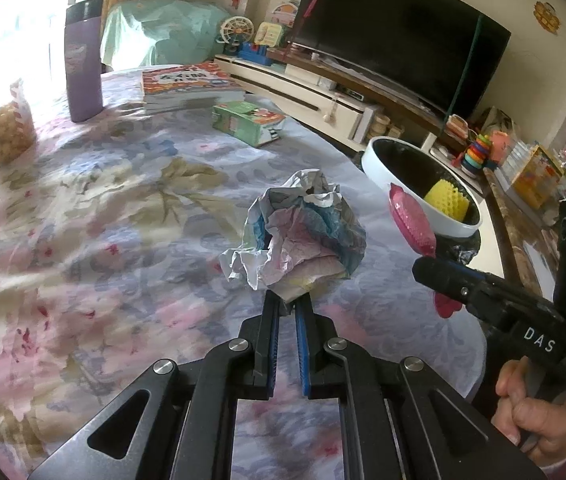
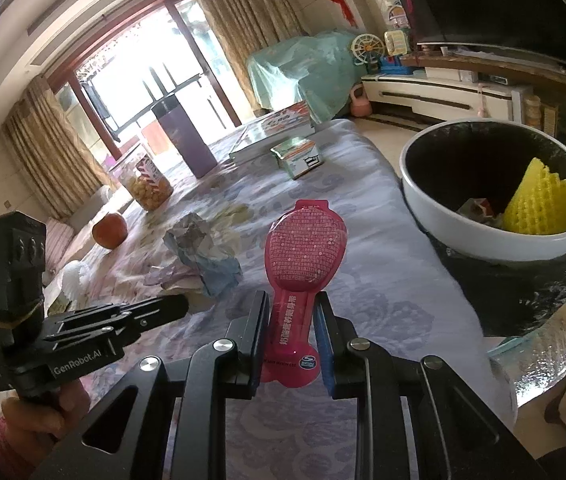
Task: Collect trash
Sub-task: 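Lift the paper and pink brush and turn both tools toward the bin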
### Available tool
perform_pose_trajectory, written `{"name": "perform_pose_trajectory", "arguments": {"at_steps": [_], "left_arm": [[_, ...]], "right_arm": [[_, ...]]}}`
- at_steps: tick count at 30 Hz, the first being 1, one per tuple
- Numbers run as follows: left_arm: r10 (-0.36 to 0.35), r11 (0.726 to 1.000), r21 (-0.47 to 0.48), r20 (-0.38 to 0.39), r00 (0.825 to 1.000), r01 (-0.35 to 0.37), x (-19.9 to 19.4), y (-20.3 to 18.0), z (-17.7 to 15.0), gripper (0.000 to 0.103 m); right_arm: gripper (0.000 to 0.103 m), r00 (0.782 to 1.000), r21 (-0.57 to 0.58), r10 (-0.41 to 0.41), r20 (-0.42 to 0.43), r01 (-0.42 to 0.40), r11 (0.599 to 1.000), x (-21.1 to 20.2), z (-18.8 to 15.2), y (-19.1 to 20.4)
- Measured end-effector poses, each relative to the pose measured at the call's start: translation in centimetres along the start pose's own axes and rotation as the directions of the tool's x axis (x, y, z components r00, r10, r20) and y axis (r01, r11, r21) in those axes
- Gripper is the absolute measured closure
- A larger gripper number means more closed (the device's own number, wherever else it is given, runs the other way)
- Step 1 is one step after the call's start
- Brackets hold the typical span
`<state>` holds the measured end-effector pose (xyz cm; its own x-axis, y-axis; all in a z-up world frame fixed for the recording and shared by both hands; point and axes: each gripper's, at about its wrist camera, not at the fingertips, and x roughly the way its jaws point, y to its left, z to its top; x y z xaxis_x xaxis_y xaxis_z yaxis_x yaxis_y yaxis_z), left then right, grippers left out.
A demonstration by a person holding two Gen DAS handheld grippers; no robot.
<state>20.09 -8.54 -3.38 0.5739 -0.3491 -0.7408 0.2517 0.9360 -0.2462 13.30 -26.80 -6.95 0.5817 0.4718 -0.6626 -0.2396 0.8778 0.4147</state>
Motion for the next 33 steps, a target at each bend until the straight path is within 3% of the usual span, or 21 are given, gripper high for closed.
{"name": "perform_pose_trajectory", "arguments": {"at_steps": [33], "left_arm": [[-0.046, 0.994, 0.097, -0.012, 0.999, 0.047, 1.8, -5.4, 1.5, 0.096]], "right_arm": [[0.08, 0.997, 0.037, -0.053, 0.055, 0.051, 0.998, -2.9, 1.0, -3.1]]}}
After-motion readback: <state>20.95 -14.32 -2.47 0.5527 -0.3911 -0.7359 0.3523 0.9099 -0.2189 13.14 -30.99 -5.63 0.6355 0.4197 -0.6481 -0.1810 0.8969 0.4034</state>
